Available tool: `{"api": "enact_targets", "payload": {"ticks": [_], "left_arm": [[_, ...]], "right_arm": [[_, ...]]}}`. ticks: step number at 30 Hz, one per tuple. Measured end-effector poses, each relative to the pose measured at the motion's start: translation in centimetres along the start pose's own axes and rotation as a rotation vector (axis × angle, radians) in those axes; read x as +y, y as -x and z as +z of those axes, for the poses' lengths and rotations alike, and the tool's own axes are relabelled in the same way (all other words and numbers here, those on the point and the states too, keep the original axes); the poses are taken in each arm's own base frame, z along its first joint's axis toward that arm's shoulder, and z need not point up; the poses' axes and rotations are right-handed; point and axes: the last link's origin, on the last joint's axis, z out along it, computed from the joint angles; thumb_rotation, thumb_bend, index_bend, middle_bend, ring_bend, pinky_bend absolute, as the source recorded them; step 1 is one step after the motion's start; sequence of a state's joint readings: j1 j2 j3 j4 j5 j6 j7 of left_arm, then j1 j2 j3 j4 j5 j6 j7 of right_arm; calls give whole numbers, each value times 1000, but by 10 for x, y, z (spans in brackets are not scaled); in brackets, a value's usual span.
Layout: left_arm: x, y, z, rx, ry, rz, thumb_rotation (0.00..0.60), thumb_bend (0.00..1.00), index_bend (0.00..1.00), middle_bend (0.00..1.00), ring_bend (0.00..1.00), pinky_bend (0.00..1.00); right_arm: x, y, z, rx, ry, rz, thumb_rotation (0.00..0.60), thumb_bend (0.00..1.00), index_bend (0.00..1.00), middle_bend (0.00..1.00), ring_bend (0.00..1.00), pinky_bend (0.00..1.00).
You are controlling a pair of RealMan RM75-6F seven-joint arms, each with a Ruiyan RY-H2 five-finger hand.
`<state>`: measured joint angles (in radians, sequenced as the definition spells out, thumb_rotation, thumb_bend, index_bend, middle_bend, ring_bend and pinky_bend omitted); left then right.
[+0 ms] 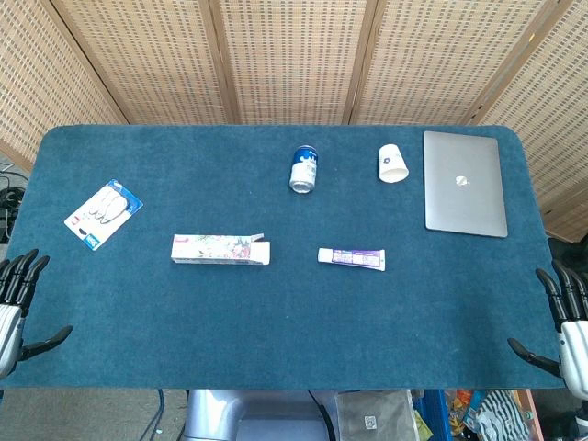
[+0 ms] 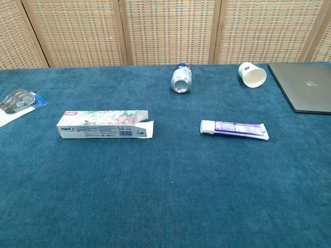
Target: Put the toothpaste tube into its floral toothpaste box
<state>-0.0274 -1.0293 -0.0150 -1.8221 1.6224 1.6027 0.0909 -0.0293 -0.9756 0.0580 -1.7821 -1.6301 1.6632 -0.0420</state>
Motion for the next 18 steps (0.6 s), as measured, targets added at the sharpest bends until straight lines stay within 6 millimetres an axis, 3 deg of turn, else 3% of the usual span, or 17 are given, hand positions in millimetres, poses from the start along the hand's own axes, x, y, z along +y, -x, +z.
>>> {"api": "enact_targets", "payload": {"ticks": [10, 14, 18], "left_arm": [[0, 1, 2, -8, 7, -1, 600, 163, 0, 0, 0, 0], [-2, 4, 8, -19, -11, 2, 600, 166, 0, 0, 0, 0], [-4, 8, 15, -40, -31, 5, 600, 165, 0, 0, 0, 0]], "right_arm": [[-8, 17, 17, -77, -63, 8, 600, 0, 0, 0, 0, 0], [-21, 38, 48, -192, -128, -6, 600, 0, 0, 3, 0, 0], [-44, 63, 88, -322, -185, 22, 600, 0, 73, 100, 32, 33]]}}
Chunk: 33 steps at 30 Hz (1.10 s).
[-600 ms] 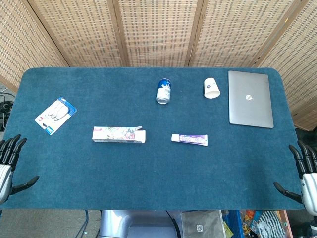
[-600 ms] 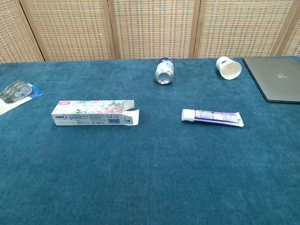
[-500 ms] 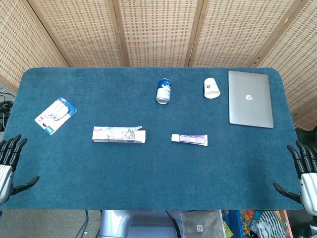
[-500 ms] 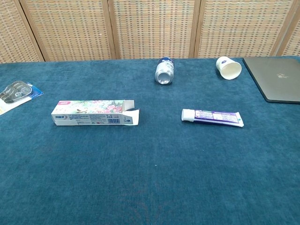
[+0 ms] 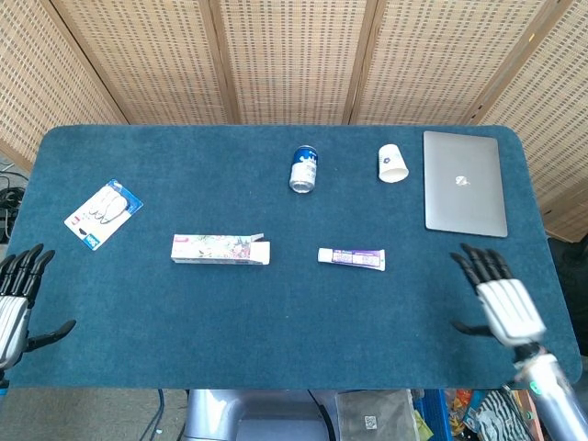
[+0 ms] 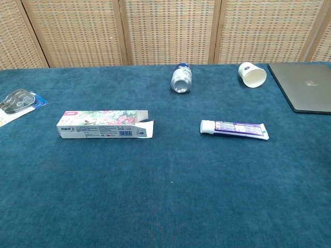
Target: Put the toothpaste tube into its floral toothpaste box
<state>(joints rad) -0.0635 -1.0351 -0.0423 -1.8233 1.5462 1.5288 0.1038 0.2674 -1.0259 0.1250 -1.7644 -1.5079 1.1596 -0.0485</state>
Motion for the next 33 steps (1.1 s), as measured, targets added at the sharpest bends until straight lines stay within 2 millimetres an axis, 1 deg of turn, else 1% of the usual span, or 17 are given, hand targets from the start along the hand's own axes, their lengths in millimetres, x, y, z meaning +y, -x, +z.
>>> {"api": "enact_targets", "payload": {"ticks": [1, 2, 5, 8, 11, 14, 19, 23, 29, 33], "left_arm": [[-1, 1, 3, -10, -8, -1, 600, 166, 0, 0, 0, 0], [-2, 2, 5, -17, -16, -2, 600, 166, 0, 0, 0, 0], [-7, 4, 11, -31, -44, -5, 600, 166, 0, 0, 0, 0], [-9, 5, 16, -34, -60, -4, 600, 165, 0, 0, 0, 0], [-10, 6, 18, -38, -67, -1, 600, 165, 0, 0, 0, 0], [-10, 6, 19, -39, -72, 0, 600, 165, 0, 0, 0, 0], [-11, 7, 22, -44, -81, -2, 600, 166, 0, 0, 0, 0], [-12, 7, 24, -45, -86, -3, 600, 166, 0, 0, 0, 0], [-13, 7, 25, -43, -93, -5, 600, 165, 0, 0, 0, 0], [-14, 7, 27, -51, -94, -8, 600, 165, 0, 0, 0, 0]], "right_arm": [[-6, 2, 13, -23, -17, 11, 600, 0, 109, 134, 60, 70], [-16, 6, 31, -46, -39, 28, 600, 0, 132, 158, 85, 107], [-41, 15, 65, -79, -66, 89, 600, 0, 179, 209, 134, 171], [-59, 28, 88, -101, -63, 115, 600, 0, 220, 254, 173, 206], [-73, 41, 106, -125, -47, 122, 600, 0, 250, 289, 203, 228], [-84, 53, 123, -139, -25, 119, 600, 7, 258, 295, 209, 236], [-96, 74, 146, -131, 12, 84, 600, 106, 284, 312, 223, 236], [-101, 88, 160, -127, 37, 76, 600, 114, 296, 315, 226, 236], [-105, 100, 170, -117, 41, 79, 600, 149, 348, 362, 271, 247], [-103, 105, 176, -107, 38, 61, 600, 159, 362, 377, 283, 249]]}}
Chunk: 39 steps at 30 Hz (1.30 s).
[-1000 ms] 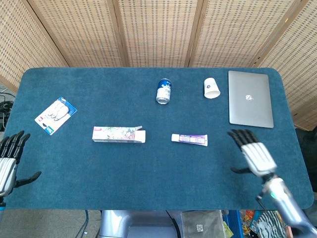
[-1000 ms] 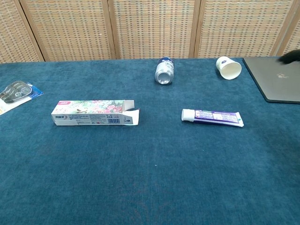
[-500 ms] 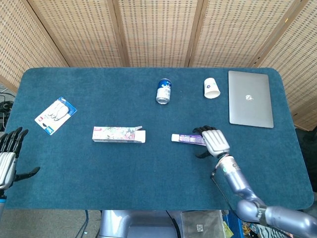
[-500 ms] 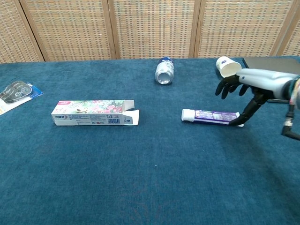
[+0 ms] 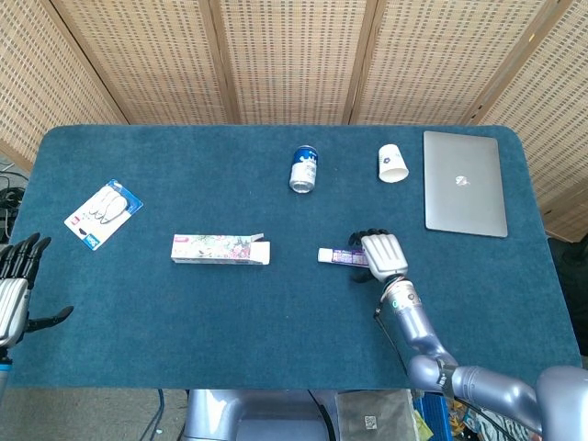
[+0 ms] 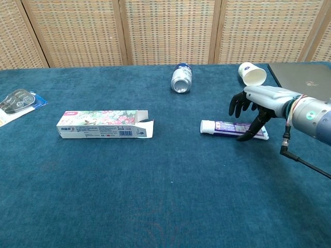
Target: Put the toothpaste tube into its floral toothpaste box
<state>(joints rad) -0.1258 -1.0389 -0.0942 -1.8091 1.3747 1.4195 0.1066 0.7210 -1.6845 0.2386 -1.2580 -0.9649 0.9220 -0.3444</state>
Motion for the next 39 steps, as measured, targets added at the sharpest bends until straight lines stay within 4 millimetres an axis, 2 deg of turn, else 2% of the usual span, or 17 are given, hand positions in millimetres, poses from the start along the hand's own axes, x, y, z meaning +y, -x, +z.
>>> {"api": "enact_targets", "payload": {"ticks": [14, 17, 21, 25, 28, 32, 36, 39], "left_arm": [[1, 3, 4, -5, -8, 8, 600, 166, 0, 0, 0, 0], [2, 4, 4, -8, -7, 10, 600, 165, 0, 0, 0, 0], [3, 6, 5, -13, -8, 13, 600, 166, 0, 0, 0, 0], [5, 7, 7, -19, -3, 14, 600, 165, 0, 0, 0, 0], [10, 8, 13, -13, 18, 12, 600, 166, 0, 0, 0, 0], [19, 9, 29, -16, 75, 29, 600, 166, 0, 0, 0, 0], [34, 14, 51, -60, 152, 54, 600, 166, 0, 0, 0, 0], [54, 25, 77, -123, 239, 89, 600, 165, 0, 0, 0, 0]], "right_arm": [[9, 11, 18, -8, 6, -61, 600, 252, 387, 397, 300, 250], [10, 12, 20, -24, 4, -73, 600, 316, 426, 432, 330, 286], [12, 12, 20, -26, -2, -92, 600, 474, 532, 530, 415, 388], [14, 11, 19, -25, -11, -96, 600, 561, 580, 575, 457, 418], [16, 5, 14, -6, -32, -93, 600, 568, 582, 577, 459, 419], [20, -13, 1, 49, -83, -85, 600, 568, 586, 580, 460, 418], [28, -37, -16, 115, -118, -77, 600, 568, 587, 581, 459, 418], [36, -56, -32, 165, -137, -79, 600, 568, 587, 581, 460, 419]]}}
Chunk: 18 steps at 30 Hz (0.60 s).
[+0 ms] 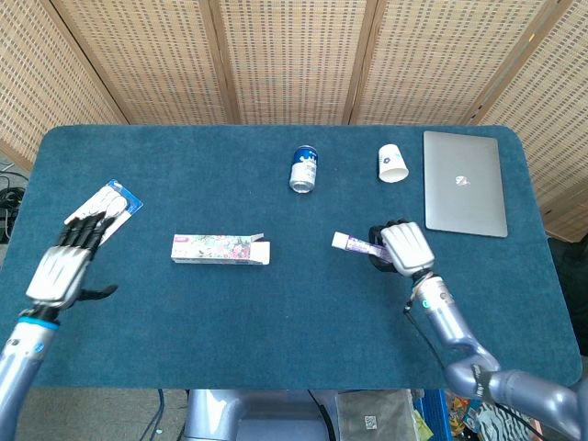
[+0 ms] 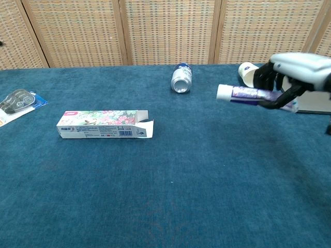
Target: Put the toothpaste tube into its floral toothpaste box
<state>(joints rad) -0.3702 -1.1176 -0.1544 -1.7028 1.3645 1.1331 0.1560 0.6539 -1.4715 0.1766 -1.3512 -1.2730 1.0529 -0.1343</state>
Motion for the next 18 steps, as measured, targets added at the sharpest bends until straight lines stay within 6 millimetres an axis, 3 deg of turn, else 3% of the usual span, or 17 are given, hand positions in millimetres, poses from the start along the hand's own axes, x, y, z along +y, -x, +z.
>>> {"api": "enact_targets", "payload": {"ticks": [5, 12, 15, 18], "left_arm": [[25, 21, 53, -82, 102, 66, 600, 165, 0, 0, 0, 0], [67, 61, 121, -194, 169, 115, 600, 166, 0, 0, 0, 0], [82, 71, 136, -228, 183, 121, 600, 166, 0, 0, 0, 3], [89, 77, 144, -247, 183, 125, 600, 165, 3, 25, 37, 118]], "right_arm": [[11, -27, -22, 45, -8, -20, 600, 568, 587, 580, 460, 418], [20, -48, -40, 78, -4, -57, 600, 568, 587, 580, 460, 418], [23, -52, -44, 87, -1, -78, 600, 571, 587, 580, 460, 418], [26, -56, -45, 91, 4, -88, 600, 582, 587, 580, 459, 418]]}}
